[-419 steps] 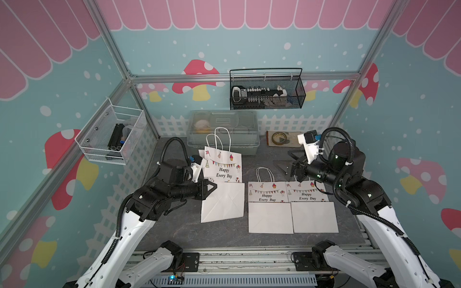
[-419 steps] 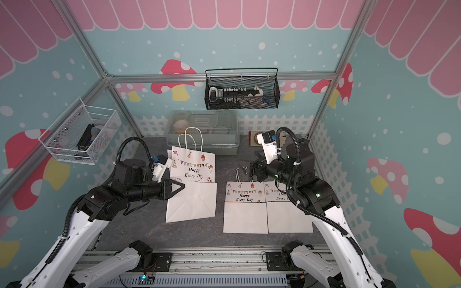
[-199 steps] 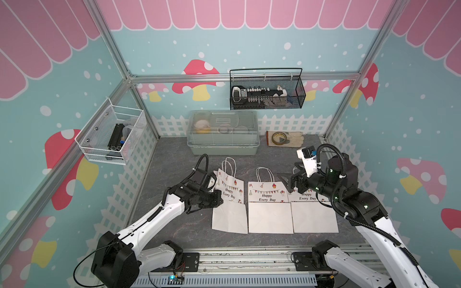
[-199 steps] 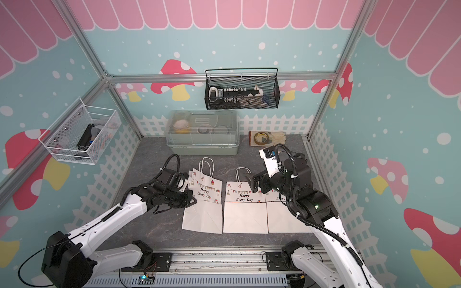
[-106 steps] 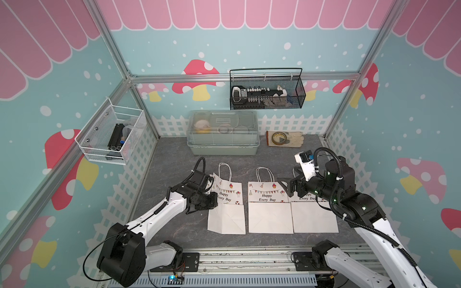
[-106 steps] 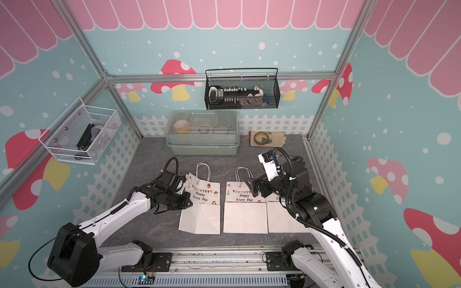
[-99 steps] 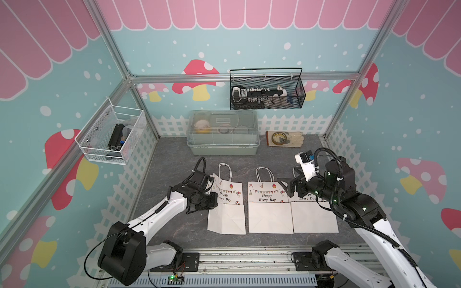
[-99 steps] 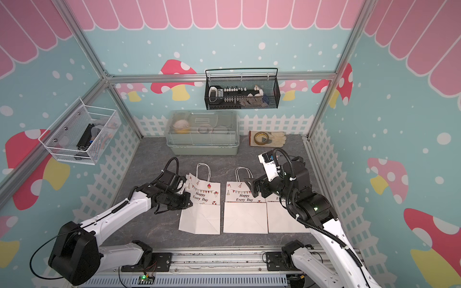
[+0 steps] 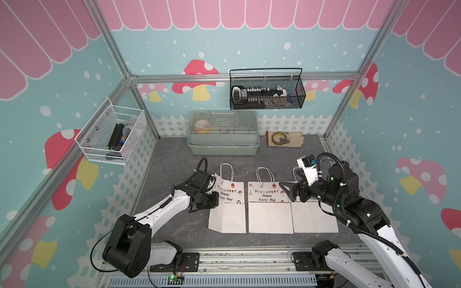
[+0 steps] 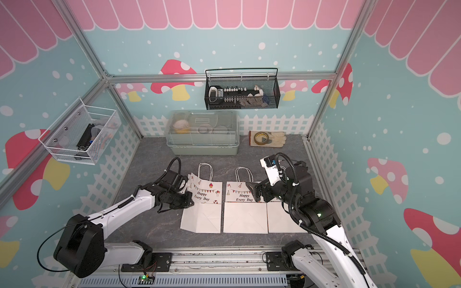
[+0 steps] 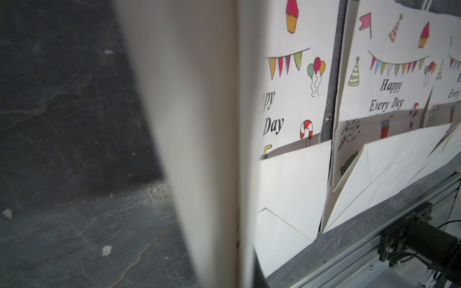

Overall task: Put away the paper bag
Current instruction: Place the paper bag at the center of the board.

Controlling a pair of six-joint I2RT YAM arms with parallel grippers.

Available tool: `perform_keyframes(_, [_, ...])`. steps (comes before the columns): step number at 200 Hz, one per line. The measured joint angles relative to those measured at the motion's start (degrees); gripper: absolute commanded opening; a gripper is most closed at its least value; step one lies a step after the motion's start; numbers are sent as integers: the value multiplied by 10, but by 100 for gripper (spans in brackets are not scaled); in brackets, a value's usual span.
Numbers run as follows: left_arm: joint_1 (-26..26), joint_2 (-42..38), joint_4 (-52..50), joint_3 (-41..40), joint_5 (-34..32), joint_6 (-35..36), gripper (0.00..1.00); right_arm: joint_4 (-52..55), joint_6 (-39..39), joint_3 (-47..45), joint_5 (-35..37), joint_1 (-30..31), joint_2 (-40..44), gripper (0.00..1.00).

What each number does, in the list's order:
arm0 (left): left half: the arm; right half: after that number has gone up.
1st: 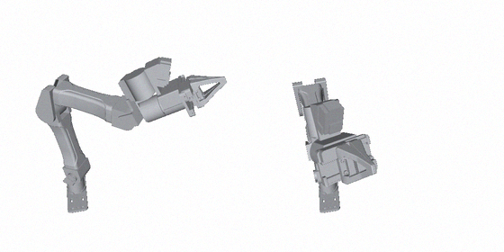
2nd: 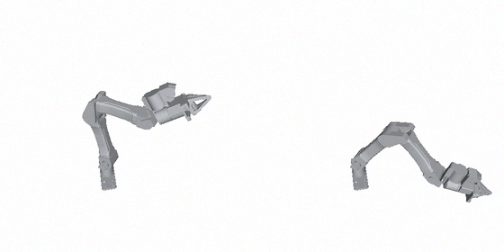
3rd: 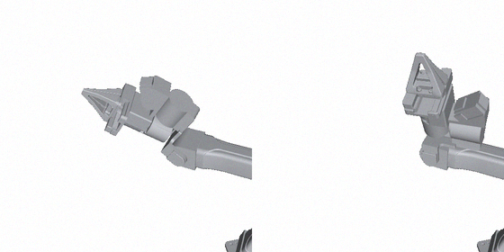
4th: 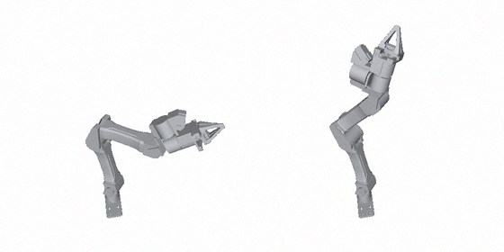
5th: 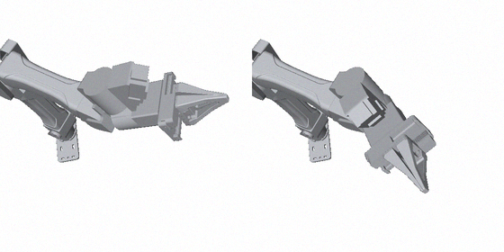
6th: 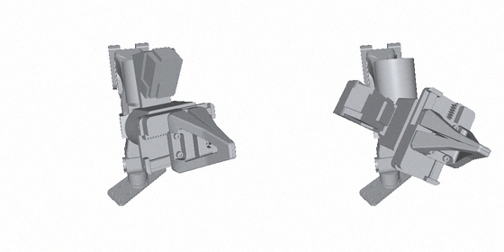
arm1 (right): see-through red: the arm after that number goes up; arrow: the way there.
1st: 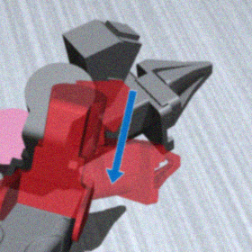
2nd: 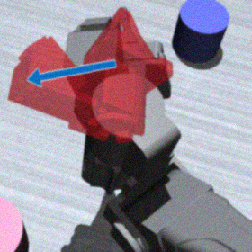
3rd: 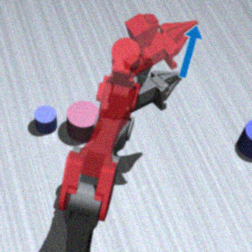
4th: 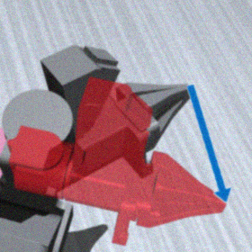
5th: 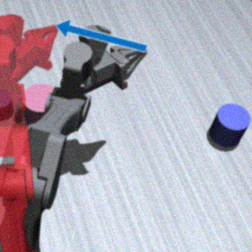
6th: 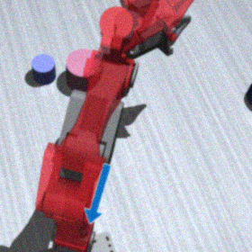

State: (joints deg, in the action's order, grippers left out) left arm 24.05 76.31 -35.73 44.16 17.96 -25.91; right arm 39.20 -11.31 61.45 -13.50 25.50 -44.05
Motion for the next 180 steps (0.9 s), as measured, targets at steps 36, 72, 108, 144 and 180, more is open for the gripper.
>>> perform_keyframes(36, [0, 5, 14, -11, 0, -7, 0, 3, 2, -3, 0, 0, 0, 99])
perform_keyframes(72, [0, 18, 22, -11, 0, -7, 3, 3, 4, -3, 0, 0, -2, 99])
perform_keyframes(108, [0, 30, 25, -10, 0, -4, 15, 3, 6, -3, 0, 0, -4, 99])
perform_keyframes(144, [0, 33, 25, -10, 0, -4, 24, 3, 6, -6, 0, 0, -5, 99])
perform_keyframes(180, [0, 33, 19, -10, -4, 1, 35, 3, 6, -7, 0, 0, -4, 99])
